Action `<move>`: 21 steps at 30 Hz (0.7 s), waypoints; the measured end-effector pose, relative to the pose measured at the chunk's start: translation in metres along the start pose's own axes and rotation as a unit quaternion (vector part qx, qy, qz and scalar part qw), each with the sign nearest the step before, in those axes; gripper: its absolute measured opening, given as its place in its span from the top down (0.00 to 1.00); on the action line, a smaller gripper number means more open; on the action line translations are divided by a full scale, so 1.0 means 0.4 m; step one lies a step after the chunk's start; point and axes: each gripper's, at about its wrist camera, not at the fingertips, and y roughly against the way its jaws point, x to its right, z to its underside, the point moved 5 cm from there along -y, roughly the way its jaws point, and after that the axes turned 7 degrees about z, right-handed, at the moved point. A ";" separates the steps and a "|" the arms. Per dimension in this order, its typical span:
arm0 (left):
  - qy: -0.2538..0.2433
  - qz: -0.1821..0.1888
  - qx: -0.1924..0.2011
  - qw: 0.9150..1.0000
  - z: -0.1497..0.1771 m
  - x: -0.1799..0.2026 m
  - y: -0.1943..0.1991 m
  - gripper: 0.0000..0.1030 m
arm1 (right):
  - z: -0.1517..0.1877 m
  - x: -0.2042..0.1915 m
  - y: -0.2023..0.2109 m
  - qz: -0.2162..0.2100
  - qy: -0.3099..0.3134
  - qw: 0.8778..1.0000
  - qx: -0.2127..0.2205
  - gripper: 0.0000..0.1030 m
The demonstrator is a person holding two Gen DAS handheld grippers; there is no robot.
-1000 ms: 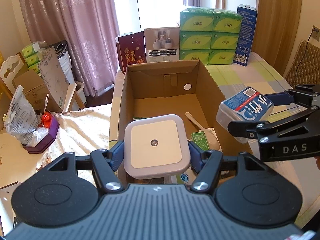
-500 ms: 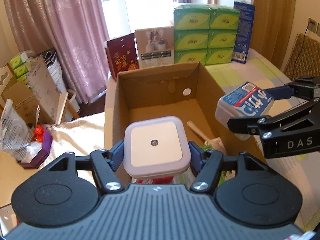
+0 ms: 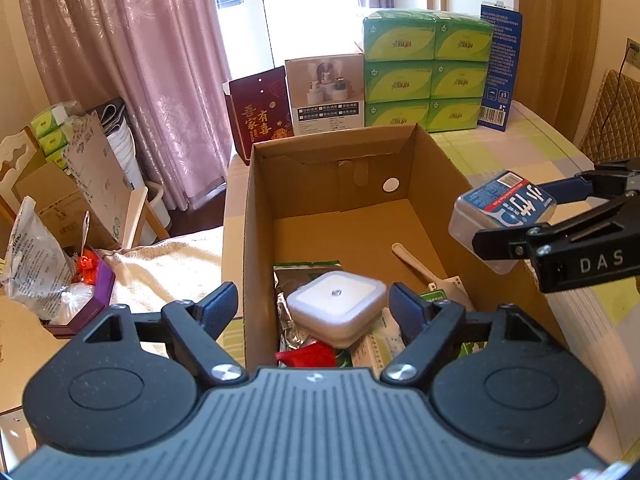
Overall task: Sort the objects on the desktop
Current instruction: 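Open the left tool to drop the night light while the right tool releases the floss box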
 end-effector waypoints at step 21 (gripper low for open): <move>0.001 0.007 -0.005 1.000 0.037 -0.010 0.007 0.18 | -0.024 -0.059 -0.039 -0.028 -0.005 1.000 -0.004 0.19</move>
